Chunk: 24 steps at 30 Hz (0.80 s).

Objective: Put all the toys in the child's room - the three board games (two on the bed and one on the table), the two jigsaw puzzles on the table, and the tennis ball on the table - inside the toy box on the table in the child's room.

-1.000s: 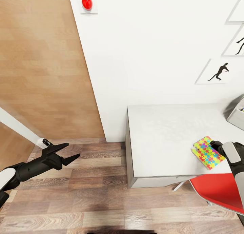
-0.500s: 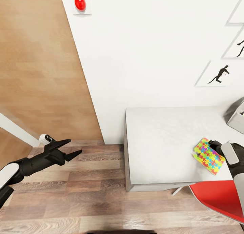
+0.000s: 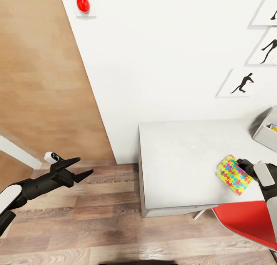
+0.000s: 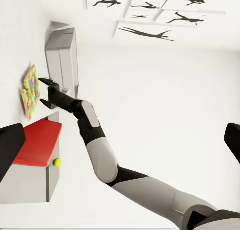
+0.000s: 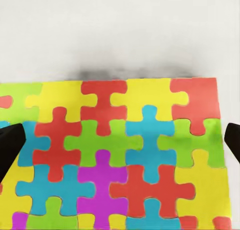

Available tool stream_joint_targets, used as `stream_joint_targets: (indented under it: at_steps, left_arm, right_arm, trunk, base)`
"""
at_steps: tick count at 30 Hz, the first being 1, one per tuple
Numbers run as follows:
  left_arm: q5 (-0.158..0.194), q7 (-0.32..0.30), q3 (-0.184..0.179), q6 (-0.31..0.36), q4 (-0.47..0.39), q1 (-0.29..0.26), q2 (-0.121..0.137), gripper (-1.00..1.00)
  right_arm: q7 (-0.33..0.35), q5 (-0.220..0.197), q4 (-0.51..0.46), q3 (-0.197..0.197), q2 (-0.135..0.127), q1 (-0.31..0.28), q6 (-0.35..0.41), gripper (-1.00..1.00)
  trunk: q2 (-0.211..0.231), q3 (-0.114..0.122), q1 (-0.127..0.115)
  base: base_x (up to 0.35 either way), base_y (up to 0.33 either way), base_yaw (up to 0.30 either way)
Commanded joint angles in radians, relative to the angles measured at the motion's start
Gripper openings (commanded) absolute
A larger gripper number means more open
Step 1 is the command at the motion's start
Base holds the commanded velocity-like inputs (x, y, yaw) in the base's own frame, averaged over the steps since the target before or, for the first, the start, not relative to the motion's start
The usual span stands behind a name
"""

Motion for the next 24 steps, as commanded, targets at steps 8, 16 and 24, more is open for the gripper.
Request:
stream_joint_targets:
  at_steps: [8,16,24]
  left_arm:
    - [-0.004,-0.008,-0.001,0.001,0.001,-0.001,0.001,1.00]
    - [-0.004,-0.007,0.000,0.001,0.000,-0.001,0.001,1.00]
    - [-0.004,-0.008,-0.002,0.001,0.001,-0.001,0.001,1.00]
  right_arm:
    - [-0.003,-0.003,0.008,-0.004,-0.004,0.000,0.008,1.00]
    - [-0.003,-0.005,0.008,-0.019,-0.004,0.000,0.010,1.00]
    - [-0.002,-0.005,0.008,-0.039,-0.002,0.000,0.021,1.00]
  trunk:
    - [-0.001,-0.001,0.001]
    - [-0.001,-0.001,0.001]
    - [-0.001,-0.001,0.001]
  base:
    - [0.000,0.000,-0.143]
    - [0.000,0.000,-0.007]
    - [0.000,0.047,0.000]
